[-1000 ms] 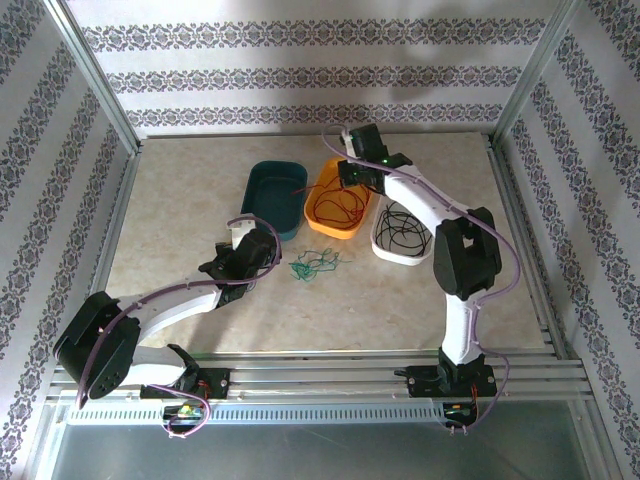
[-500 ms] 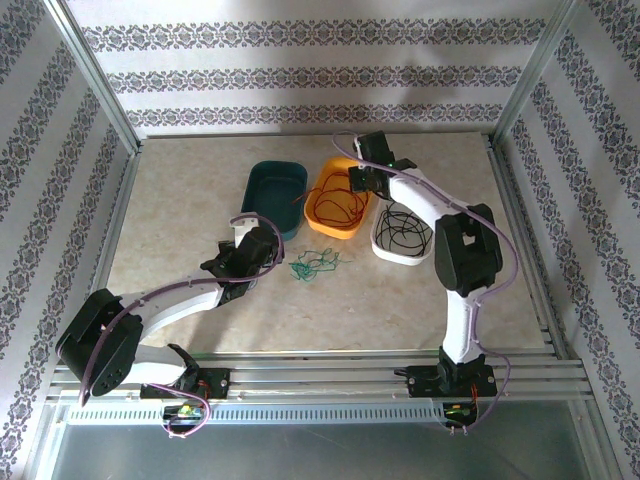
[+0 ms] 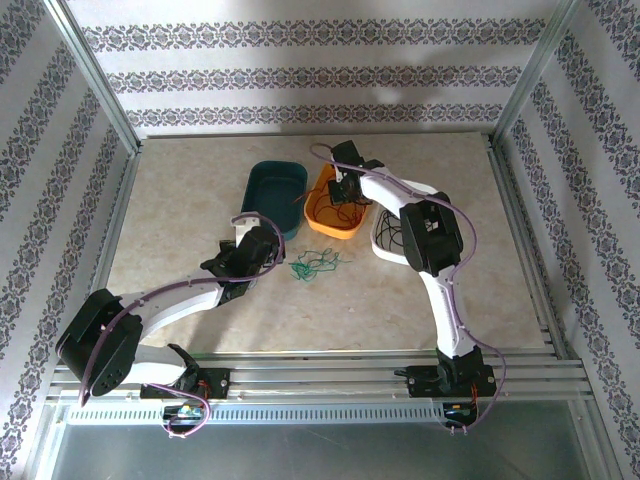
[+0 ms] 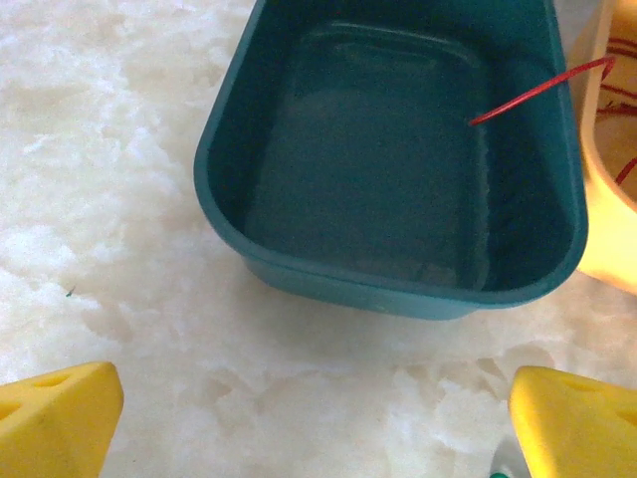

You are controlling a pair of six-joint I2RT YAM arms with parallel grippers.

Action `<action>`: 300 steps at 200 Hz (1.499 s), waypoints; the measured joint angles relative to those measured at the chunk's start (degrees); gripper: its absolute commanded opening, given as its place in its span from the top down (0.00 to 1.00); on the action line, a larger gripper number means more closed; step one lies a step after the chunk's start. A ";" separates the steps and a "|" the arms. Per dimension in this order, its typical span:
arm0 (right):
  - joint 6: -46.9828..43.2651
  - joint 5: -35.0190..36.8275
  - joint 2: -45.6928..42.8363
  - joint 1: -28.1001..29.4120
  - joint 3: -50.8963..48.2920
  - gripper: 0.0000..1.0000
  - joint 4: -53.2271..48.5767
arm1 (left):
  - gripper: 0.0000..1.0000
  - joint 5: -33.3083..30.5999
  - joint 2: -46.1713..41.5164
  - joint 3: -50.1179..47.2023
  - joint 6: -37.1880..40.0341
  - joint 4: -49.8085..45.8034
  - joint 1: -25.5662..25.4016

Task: Untangle the cables

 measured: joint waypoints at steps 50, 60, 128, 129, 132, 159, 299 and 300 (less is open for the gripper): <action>1.86 -1.25 -3.34 -0.35 -1.16 0.60 -0.22 | 0.01 6.47 0.00 6.10 4.55 -0.22 1.95; 2.38 -2.16 -5.90 -0.76 -2.43 0.59 0.09 | 0.01 10.95 0.46 9.11 5.73 -0.63 3.87; 6.32 -6.84 -23.87 -3.78 -11.50 0.59 5.22 | 0.09 40.96 23.06 37.81 19.17 -9.27 11.63; 6.36 -6.88 -24.00 -3.78 -11.65 0.59 5.22 | 0.09 41.16 23.32 38.03 19.34 -9.40 11.63; 6.47 -6.93 -24.63 -3.76 -12.28 0.59 5.33 | 0.10 41.94 24.46 38.77 19.96 -9.99 11.61; 6.71 -7.76 -29.79 -3.85 -19.32 0.59 5.70 | 0.16 45.66 31.54 41.81 24.72 -14.12 11.63; 6.88 -8.46 -40.46 -4.26 -36.04 0.61 5.90 | 0.38 45.70 40.54 48.35 31.76 -13.64 14.25; 6.88 -8.46 -40.46 -4.26 -36.04 0.61 5.92 | 0.38 45.70 40.65 48.46 31.76 -13.64 14.25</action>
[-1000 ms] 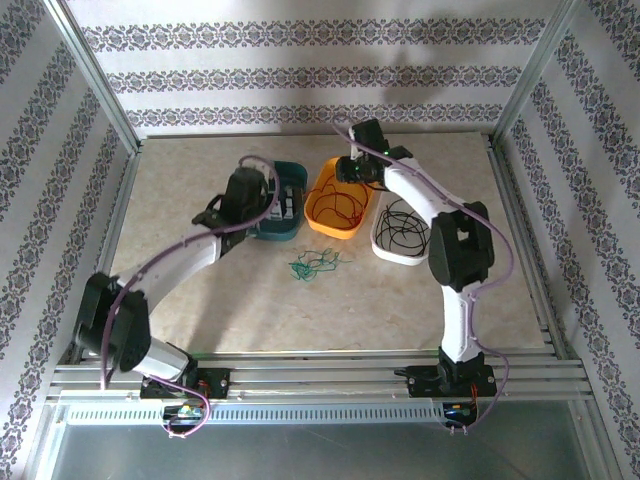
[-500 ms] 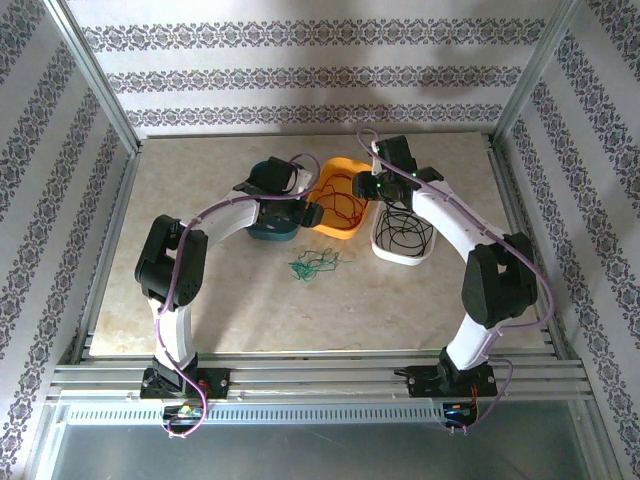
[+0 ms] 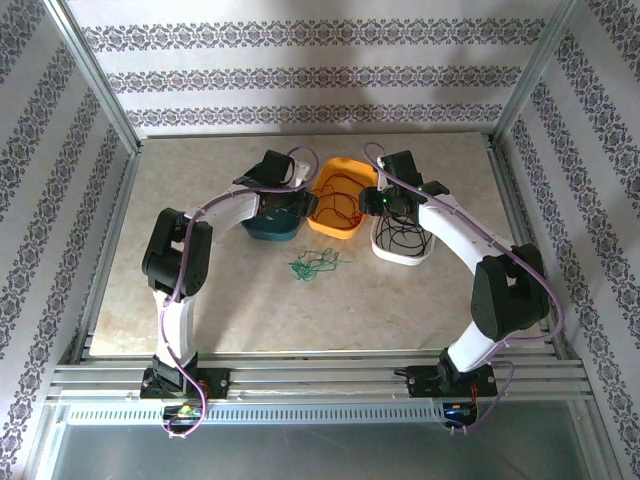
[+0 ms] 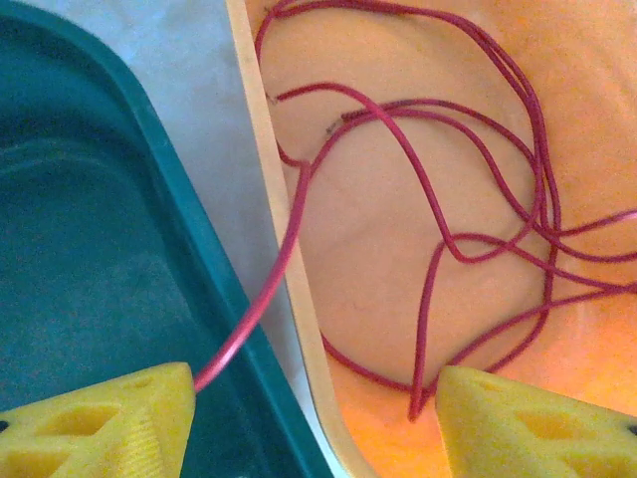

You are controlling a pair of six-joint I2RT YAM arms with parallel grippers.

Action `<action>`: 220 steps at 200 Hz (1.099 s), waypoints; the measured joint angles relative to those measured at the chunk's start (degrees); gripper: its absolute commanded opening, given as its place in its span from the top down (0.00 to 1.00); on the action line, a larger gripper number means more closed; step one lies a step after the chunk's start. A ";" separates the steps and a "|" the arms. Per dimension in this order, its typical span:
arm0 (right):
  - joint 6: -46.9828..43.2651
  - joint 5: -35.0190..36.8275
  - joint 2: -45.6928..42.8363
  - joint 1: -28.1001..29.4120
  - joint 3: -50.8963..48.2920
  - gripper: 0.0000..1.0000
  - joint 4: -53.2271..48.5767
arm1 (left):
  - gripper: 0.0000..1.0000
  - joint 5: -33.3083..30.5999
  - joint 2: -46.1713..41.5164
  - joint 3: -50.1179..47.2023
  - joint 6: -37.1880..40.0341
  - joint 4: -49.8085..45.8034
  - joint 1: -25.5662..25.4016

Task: Untangle the cables

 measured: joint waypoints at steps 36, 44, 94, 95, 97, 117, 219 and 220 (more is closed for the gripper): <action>0.02 -0.20 0.00 0.00 -0.02 0.62 0.44 | 0.57 -0.42 3.04 3.45 0.87 -0.11 0.04; 0.02 -0.20 0.00 0.00 -0.07 0.62 0.52 | 0.62 -0.44 3.43 4.04 1.14 -0.20 0.04; 0.72 -0.55 -0.74 0.00 -1.79 0.62 1.03 | 0.90 -0.81 4.39 6.58 1.68 -1.70 0.22; 0.79 -0.59 -0.79 0.00 -1.81 0.62 1.03 | 0.90 -0.81 4.39 6.58 1.66 -1.73 0.24; 0.85 -0.59 -0.83 0.00 -1.86 0.62 1.03 | 0.91 -0.76 4.39 6.67 1.77 -1.77 0.26; 1.05 -0.63 -1.16 0.00 -2.03 0.62 1.05 | 0.97 -0.81 4.39 7.04 2.16 -2.23 0.26; 1.53 -1.03 -1.27 0.00 -2.21 0.62 2.80 | 1.00 -0.98 1.60 6.34 3.72 -4.17 -0.59; 1.53 -1.03 -1.27 0.00 -2.23 0.62 2.86 | 1.00 -0.98 1.53 6.34 3.72 -4.20 -0.61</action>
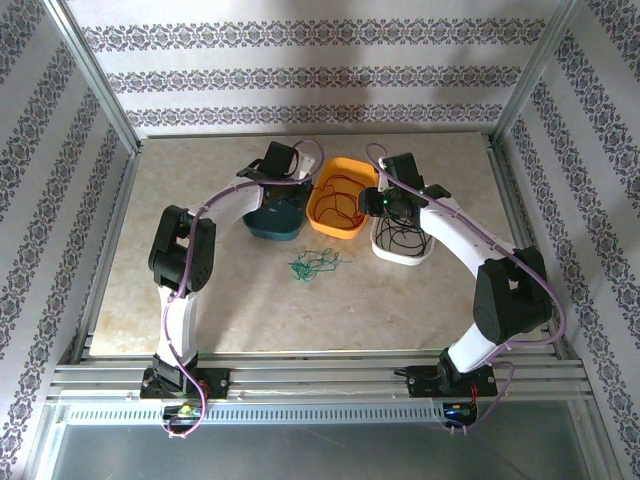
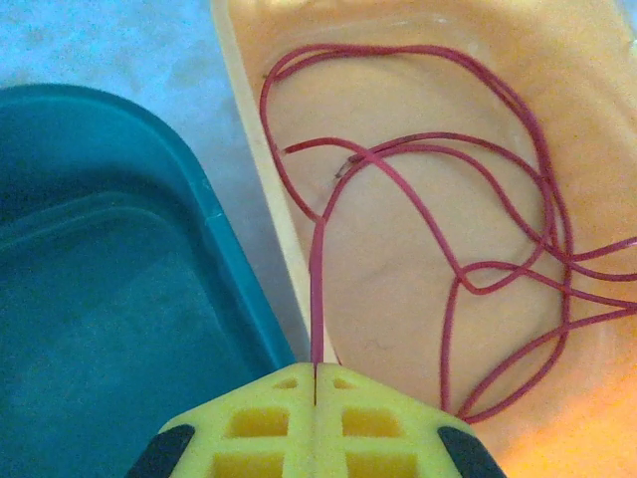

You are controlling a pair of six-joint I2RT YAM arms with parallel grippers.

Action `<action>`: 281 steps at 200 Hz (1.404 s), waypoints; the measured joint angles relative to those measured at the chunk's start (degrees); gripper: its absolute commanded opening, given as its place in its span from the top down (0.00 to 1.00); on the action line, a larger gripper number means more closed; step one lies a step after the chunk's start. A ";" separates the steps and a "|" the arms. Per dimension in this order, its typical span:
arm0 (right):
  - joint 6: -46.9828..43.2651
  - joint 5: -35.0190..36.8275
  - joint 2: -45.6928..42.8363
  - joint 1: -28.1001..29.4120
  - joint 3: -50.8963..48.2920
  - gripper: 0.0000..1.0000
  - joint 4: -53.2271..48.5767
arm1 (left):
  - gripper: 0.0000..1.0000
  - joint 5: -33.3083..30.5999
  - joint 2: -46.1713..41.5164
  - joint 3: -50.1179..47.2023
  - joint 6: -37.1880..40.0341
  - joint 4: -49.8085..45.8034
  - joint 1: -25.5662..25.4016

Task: Untangle the cables

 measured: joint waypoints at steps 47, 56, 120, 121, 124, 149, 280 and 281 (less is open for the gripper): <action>0.42 0.00 -0.02 0.00 -0.98 0.62 0.33 | 1.00 -0.39 -3.54 0.79 1.05 -1.18 -2.54; 0.46 0.00 -0.13 -0.09 -1.18 0.62 0.52 | 1.00 -0.07 -3.65 1.31 1.01 -1.51 -2.95; 1.70 0.22 -2.64 -2.40 -2.25 0.62 0.76 | 1.00 2.34 -2.43 4.50 -6.71 -1.20 -7.52; 1.70 0.22 -2.71 -2.45 -2.29 0.62 0.76 | 1.00 2.34 -2.27 4.59 -6.91 -1.14 -7.65; 1.73 0.22 -2.89 -2.60 -2.40 0.62 0.74 | 1.00 2.32 -1.79 4.74 -7.34 -0.94 -7.89; 1.88 0.24 -4.00 -2.89 -2.71 0.62 0.72 | 1.00 1.66 3.89 6.54 -10.88 -0.07 -9.25; 1.86 0.90 -8.48 -2.95 -5.22 0.61 0.74 | 0.26 -5.35 9.29 13.94 -14.10 -4.35 -9.66; 1.84 0.90 -8.48 -2.93 -5.31 0.61 0.76 | 0.25 -5.53 9.05 13.94 -14.12 -4.33 -9.66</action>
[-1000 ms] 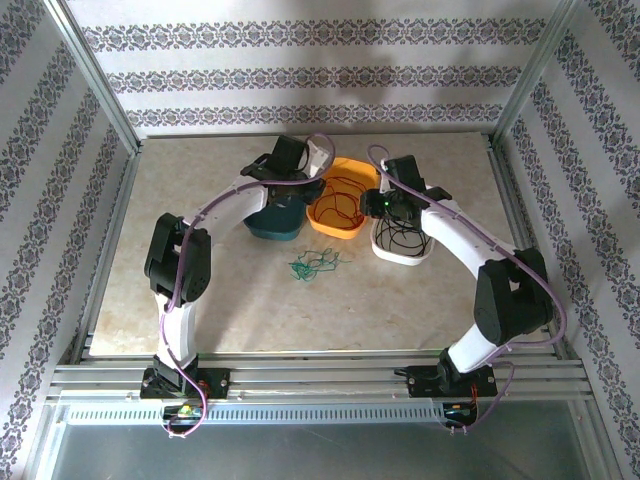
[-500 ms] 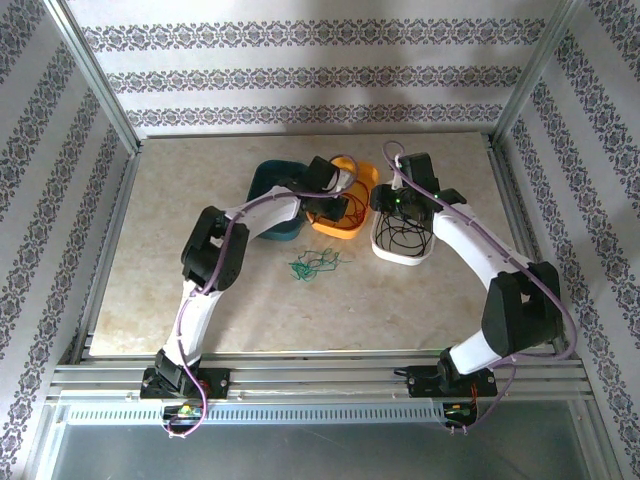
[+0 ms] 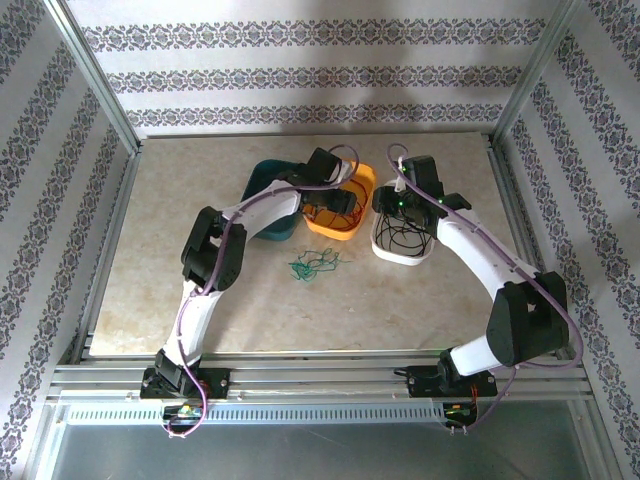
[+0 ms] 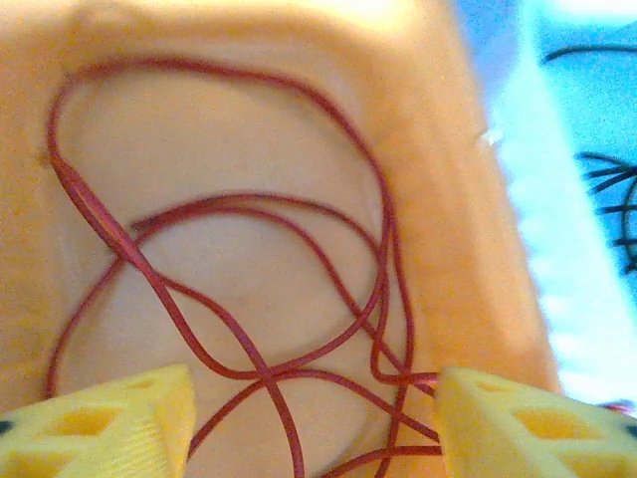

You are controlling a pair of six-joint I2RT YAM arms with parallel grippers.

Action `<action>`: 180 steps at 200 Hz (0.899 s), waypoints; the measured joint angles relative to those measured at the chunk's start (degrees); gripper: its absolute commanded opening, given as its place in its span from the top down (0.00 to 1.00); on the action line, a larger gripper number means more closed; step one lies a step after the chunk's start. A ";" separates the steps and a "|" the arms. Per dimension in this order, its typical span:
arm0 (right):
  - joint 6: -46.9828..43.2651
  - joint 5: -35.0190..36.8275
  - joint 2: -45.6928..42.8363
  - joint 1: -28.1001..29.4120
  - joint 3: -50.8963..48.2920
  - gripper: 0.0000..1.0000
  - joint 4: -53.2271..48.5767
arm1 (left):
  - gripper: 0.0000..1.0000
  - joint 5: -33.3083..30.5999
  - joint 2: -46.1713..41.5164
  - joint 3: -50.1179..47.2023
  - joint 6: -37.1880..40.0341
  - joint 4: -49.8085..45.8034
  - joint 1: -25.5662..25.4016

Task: Untangle the cables

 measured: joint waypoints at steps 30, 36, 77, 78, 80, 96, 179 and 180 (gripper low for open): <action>-0.44 -0.09 -1.11 1.57 -2.45 0.60 -0.02 | 0.17 -2.08 -8.81 -4.02 -0.48 3.43 -0.02; -0.68 -0.33 -1.29 2.43 -2.95 0.60 -0.02 | 0.16 -2.54 -11.43 -6.29 -0.61 4.74 -0.02; -2.82 -6.05 -1.16 11.78 -6.43 0.60 0.85 | 0.12 -5.03 -30.60 -28.83 -2.16 10.49 -0.33; -2.82 -6.36 -1.09 12.11 -6.51 0.60 0.87 | 0.12 -5.03 -30.86 -29.22 -2.21 10.47 -0.37; -2.91 -6.84 -0.92 12.70 -6.60 0.60 0.90 | 0.12 -5.14 -31.63 -30.42 -2.36 10.54 -0.44; -3.65 -10.05 0.98 16.48 -6.78 0.60 1.42 | 0.12 -6.16 -35.91 -39.26 -3.56 10.29 -1.05; -8.66 -16.96 19.26 21.75 2.03 0.59 -2.95 | 0.15 -9.11 -42.95 -59.32 -6.19 7.48 -1.75; -8.68 -16.98 19.37 21.75 2.12 0.59 -2.99 | 0.15 -9.18 -42.95 -59.36 -6.16 7.48 -1.75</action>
